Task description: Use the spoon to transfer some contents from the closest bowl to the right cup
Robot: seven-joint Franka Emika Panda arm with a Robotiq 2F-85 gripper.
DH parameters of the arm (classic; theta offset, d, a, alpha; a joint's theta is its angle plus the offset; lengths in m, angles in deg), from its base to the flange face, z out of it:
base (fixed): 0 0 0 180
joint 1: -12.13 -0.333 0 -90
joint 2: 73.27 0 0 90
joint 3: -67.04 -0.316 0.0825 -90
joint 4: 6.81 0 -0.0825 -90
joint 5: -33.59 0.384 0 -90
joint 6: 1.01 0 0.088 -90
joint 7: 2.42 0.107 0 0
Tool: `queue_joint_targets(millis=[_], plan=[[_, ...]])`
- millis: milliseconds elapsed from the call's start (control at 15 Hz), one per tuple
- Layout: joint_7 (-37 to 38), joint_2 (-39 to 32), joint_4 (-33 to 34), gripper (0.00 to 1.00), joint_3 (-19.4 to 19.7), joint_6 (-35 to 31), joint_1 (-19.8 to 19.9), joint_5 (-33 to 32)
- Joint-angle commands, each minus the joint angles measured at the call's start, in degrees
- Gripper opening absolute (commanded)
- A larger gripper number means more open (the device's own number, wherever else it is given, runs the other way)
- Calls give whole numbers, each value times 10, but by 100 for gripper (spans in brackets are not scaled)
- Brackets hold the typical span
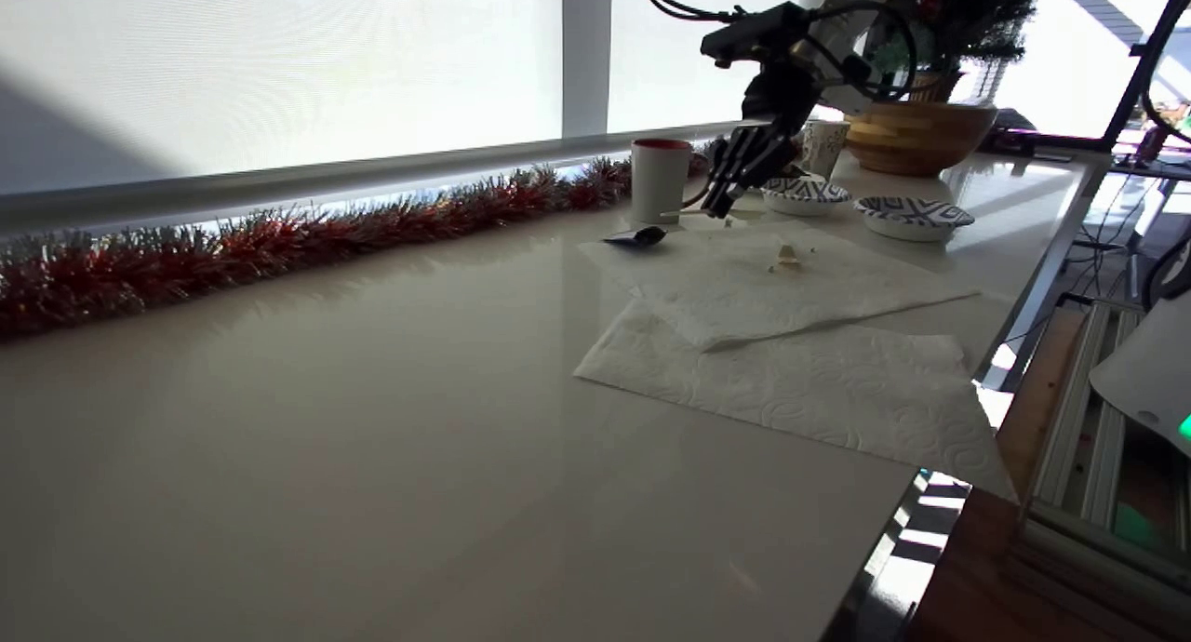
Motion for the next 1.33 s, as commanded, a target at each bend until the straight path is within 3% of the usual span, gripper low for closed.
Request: queue_joint_targets(millis=[0, 200, 267, 333, 533, 667, 867, 1067, 1267], plan=[[-28, -22, -2, 3, -5, -41, -9, 32], [-36, -39, -1, 3, -5, -64, -13, 35], [-35, -40, -2, 28, -5, -63, -15, 32], [-40, -39, -2, 40, -6, -63, -16, 33], [-30, -7, -13, 61, -7, -53, -23, 9], [-5, 30, -29, 75, -10, -68, -36, -52], [99, 79, -42, 95, -26, -92, -55, -208], [226, 102, -48, 100, -62, -96, -61, -347], [360, 138, -40, 100, -158, -59, -4, -488]])
